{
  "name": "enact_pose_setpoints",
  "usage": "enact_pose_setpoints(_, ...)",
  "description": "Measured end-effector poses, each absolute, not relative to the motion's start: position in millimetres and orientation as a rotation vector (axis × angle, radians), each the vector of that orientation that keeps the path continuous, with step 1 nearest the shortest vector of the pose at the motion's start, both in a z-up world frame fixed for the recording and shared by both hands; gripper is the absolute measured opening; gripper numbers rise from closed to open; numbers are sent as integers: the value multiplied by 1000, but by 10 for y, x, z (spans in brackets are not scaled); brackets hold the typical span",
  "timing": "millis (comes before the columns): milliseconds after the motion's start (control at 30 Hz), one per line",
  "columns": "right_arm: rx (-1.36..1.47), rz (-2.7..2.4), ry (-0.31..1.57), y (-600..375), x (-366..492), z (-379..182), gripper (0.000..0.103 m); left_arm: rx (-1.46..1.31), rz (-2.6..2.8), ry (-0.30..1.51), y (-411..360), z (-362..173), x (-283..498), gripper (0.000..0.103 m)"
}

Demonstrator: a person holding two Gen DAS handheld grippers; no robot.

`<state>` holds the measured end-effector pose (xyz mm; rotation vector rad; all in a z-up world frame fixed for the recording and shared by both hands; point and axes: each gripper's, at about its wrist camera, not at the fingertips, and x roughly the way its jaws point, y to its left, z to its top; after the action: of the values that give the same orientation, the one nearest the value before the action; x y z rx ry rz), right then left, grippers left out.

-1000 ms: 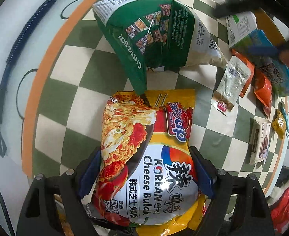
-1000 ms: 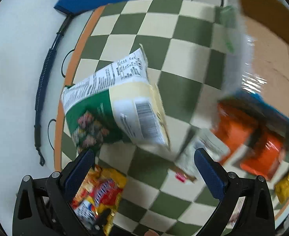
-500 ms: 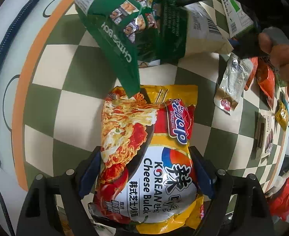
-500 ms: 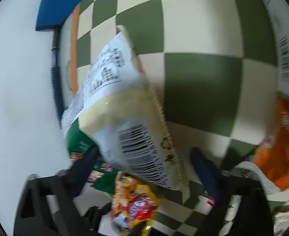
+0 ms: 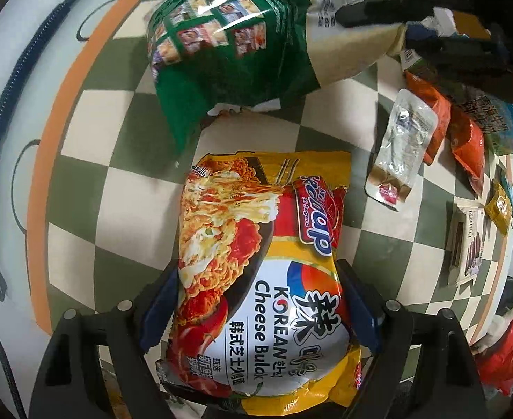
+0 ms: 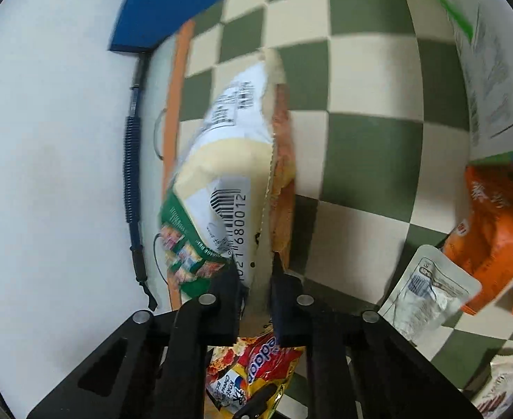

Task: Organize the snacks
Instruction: 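Lift the noodle pack with the left tool while the right tool grasps the green chips bag, then carry both bags over the cardboard box and release them inside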

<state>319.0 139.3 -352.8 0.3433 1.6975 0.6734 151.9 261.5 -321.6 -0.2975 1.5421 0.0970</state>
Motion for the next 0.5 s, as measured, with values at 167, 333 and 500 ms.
enact_pose_setpoints(167, 283, 702, 1591, 1330, 3136, -3034, 12, -308, 111, 1497, 2621, -3002, 1472, 84)
enact_pose_setpoints(333, 254, 730, 1493, 1278, 3161, -2548, 12, -302, 127, 1440, 2622, -2723, 1402, 84)
enact_pose_setpoints(500, 307, 769, 1398, 1109, 3200, -2019, 12, -285, 143, 1350, 2599, -2210, 1467, 84)
